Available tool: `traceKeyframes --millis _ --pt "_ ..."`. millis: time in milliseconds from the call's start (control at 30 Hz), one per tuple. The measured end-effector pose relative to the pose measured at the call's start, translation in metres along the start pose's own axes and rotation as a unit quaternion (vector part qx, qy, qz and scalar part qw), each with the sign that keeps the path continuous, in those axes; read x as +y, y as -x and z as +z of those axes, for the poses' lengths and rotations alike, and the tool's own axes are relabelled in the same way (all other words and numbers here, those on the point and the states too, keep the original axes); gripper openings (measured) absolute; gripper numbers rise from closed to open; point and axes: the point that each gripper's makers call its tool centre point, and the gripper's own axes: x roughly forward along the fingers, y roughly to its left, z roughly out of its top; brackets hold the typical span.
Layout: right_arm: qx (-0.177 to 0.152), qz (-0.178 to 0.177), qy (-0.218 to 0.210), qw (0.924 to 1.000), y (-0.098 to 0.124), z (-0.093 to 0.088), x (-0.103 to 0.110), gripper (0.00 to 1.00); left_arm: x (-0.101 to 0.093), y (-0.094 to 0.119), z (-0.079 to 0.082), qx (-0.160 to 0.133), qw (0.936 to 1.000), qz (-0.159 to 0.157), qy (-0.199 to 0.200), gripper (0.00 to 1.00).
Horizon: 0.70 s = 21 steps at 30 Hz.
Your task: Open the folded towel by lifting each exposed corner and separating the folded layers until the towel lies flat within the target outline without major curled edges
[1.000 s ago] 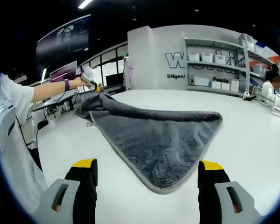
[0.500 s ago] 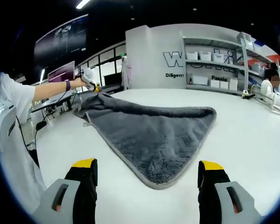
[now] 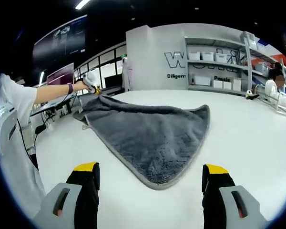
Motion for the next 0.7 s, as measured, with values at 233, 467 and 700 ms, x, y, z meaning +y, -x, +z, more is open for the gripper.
traceKeyframes --millis 233,467,700 --pt "0.003 -0.003 -0.005 1.0 -0.001 -0.003 -0.001 0.9 0.01 -0.006 0.004 -0.018 0.9992 0.026 -0.024 0.06" --pt "0.003 -0.002 -0.005 1.0 -0.003 -0.003 -0.001 0.9 0.017 -0.001 0.014 -0.043 0.9964 0.056 -0.047 0.06" --pt "0.003 -0.001 -0.007 1.0 -0.005 -0.004 -0.001 0.9 0.015 -0.005 0.012 -0.043 0.9976 0.042 -0.034 0.07"
